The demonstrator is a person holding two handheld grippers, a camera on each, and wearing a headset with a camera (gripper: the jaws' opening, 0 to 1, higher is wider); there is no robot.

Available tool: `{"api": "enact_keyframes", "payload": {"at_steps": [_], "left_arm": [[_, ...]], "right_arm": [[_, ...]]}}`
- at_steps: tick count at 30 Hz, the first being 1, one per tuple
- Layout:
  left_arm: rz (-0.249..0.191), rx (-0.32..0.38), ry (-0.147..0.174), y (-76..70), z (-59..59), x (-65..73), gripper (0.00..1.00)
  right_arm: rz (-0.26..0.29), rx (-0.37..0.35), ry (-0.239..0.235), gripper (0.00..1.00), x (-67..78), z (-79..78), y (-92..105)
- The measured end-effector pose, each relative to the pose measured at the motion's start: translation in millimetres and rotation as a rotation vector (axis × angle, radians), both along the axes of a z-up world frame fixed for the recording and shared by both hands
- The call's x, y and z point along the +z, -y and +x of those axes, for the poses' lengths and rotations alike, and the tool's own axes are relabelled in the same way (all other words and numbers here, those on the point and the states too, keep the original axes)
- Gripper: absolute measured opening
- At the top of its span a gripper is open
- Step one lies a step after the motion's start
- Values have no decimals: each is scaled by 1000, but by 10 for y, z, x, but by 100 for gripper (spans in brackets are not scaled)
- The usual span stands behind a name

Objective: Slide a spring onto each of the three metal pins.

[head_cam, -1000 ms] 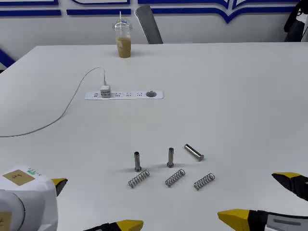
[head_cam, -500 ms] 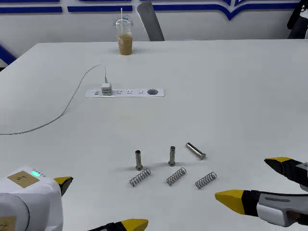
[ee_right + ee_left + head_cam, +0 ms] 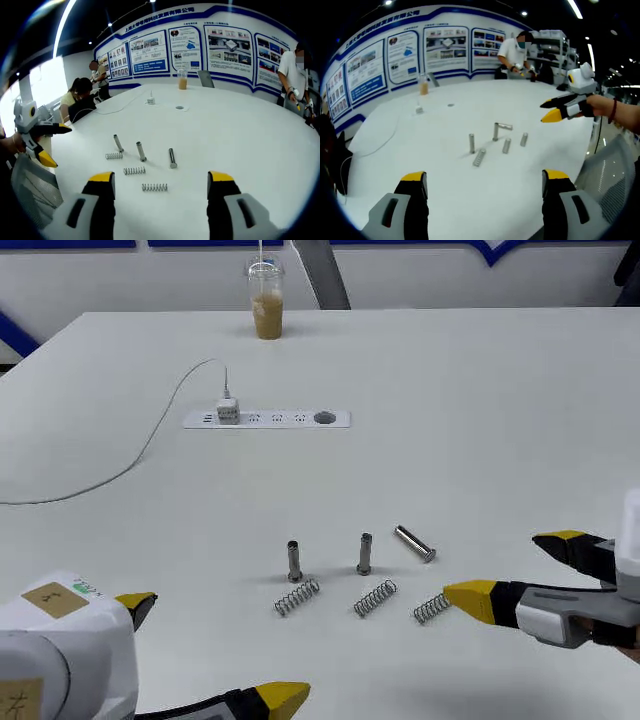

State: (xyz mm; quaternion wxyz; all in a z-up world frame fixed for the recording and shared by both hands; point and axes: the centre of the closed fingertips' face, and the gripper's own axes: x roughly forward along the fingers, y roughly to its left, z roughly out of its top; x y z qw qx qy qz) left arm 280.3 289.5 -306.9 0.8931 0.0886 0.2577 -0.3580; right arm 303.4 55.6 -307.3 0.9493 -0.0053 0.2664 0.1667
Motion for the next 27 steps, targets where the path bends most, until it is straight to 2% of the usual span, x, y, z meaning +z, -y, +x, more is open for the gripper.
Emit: {"api": "enact_keyframes", "payload": {"at_steps": [5,12,27], "left_arm": [[1,-7,-5,28,-13,-28,96],[-3,-11,4,50,-2,-28,95],[-5,-28,18,121,-3,-47,94]], "right_arm": [[-3,8,-1,72,-39,118,-17],[-18,19,9,65,-92,283,-22],[-22,36,-10,54,-282,545,-67]]}}
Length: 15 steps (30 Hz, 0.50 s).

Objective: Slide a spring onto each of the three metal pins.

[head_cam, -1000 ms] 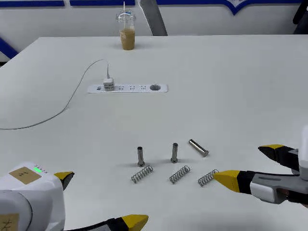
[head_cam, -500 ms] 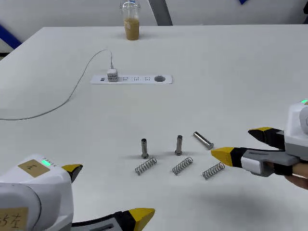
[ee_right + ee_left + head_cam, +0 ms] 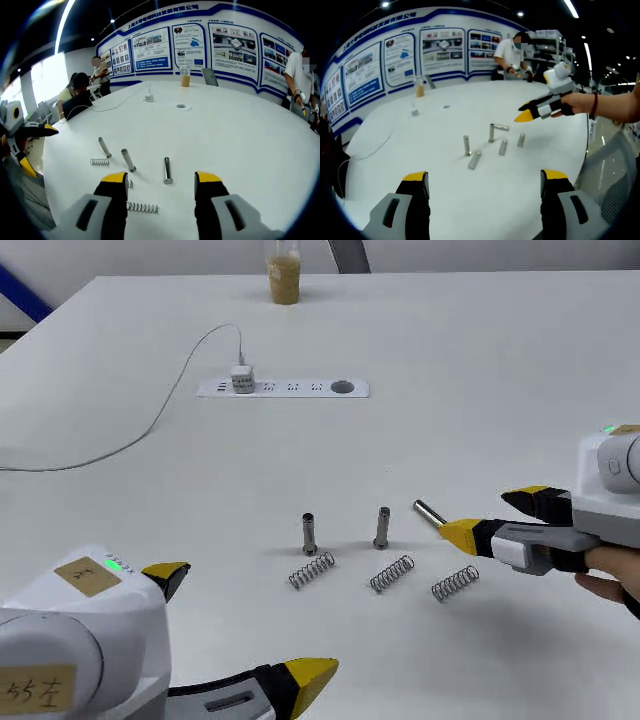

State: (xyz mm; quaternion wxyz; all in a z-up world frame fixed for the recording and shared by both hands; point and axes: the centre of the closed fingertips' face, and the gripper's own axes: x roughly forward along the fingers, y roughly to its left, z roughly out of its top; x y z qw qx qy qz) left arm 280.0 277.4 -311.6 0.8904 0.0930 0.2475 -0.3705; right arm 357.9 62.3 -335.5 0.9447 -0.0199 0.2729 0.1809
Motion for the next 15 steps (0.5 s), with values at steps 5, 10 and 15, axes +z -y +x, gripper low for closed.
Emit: {"api": "enact_keyframes", "payload": {"at_steps": [5,10,15], "left_arm": [[3,-3,-6,-2,-7,-31,93],[6,-9,-12,13,-18,-60,92],[4,-12,-11,25,-16,-67,92]], "right_arm": [[3,12,-9,51,-63,71,-30],[1,17,-15,45,-147,162,-53],[-4,20,-8,40,-190,255,-76]]}}
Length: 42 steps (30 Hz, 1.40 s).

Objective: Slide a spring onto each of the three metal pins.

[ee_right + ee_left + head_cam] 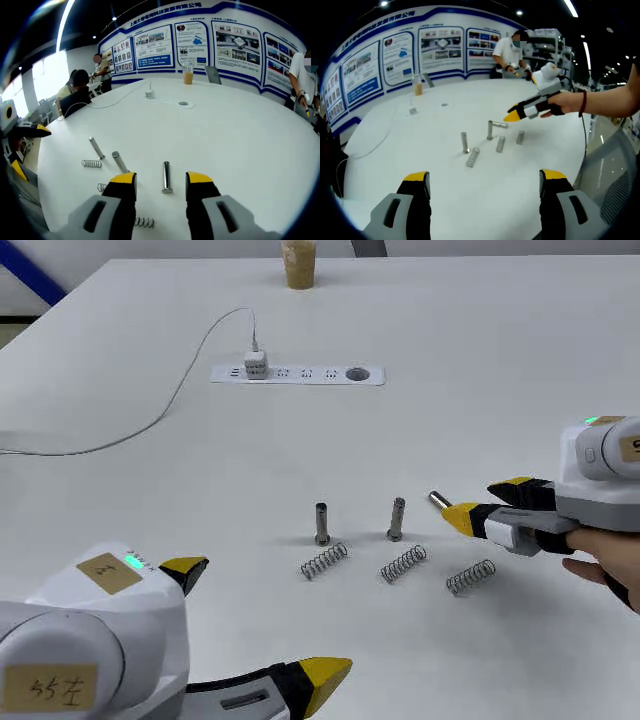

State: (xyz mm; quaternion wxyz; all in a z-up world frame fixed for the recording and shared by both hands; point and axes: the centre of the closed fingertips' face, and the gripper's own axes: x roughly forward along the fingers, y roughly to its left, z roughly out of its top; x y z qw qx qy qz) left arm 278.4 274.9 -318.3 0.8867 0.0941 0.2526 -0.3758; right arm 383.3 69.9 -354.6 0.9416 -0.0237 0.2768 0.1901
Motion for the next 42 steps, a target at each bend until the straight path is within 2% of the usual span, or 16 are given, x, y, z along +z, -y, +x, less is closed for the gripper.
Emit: {"api": "enact_keyframes", "payload": {"at_steps": [4,7,23,32,36,39,42], "left_arm": [[-2,1,0,0,0,-5,91],[-2,-1,-1,0,3,-14,91],[-4,-8,-7,19,26,-56,90],[2,-14,-17,25,21,-97,90],[4,-10,-18,6,27,-100,89],[6,-7,-19,-3,31,-102,89],[6,-6,-18,-3,32,-101,89]], "right_arm": [[24,-6,-4,37,-40,84,-23],[21,-4,-6,33,-87,136,-39],[5,7,-19,24,-302,380,-106],[-6,6,-53,17,-438,430,-122],[-6,4,-47,14,-429,447,-119],[-31,-6,-51,9,-440,449,-85],[-29,-3,-49,9,-422,445,-98]]}}
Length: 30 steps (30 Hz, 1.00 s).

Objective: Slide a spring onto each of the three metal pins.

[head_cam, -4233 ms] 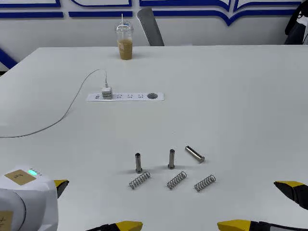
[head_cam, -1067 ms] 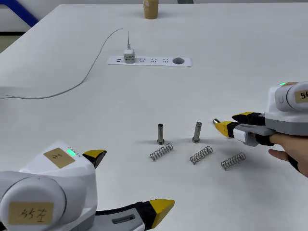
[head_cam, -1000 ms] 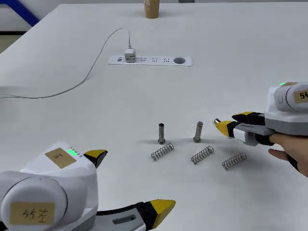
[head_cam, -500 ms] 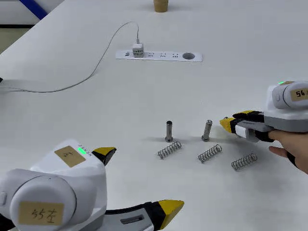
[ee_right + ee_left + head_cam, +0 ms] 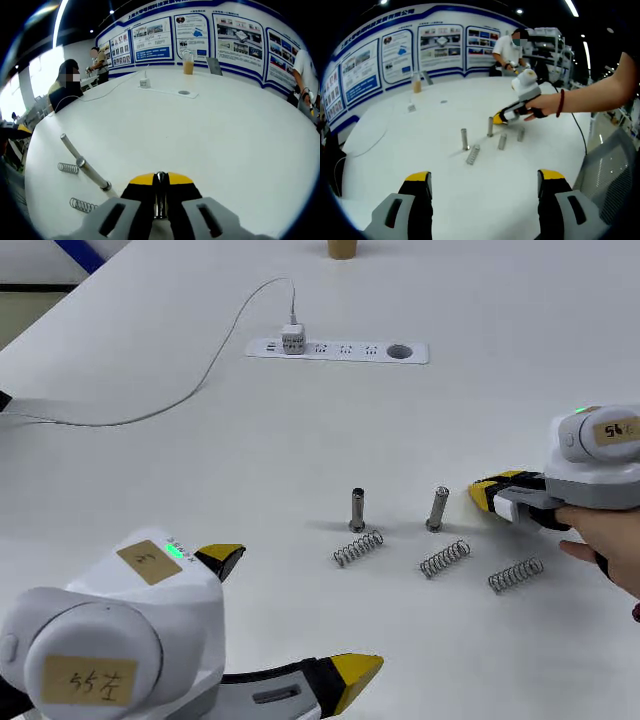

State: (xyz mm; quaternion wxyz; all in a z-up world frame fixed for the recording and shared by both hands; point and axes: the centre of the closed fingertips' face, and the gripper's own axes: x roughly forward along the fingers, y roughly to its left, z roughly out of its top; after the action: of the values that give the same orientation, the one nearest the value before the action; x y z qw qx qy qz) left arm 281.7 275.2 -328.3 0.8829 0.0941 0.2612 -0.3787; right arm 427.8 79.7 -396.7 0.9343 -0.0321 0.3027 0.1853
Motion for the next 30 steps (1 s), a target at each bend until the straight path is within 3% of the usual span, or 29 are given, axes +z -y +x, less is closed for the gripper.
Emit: {"api": "enact_keyframes", "payload": {"at_steps": [6,14,30], "left_arm": [[-3,-6,0,22,-17,-2,89],[-7,-10,8,29,-18,19,89],[-18,-25,30,61,-58,97,88]], "right_arm": [[43,-37,-37,9,14,-26,7],[82,-54,-4,9,197,-71,24],[54,-38,32,9,412,-294,70]]}}
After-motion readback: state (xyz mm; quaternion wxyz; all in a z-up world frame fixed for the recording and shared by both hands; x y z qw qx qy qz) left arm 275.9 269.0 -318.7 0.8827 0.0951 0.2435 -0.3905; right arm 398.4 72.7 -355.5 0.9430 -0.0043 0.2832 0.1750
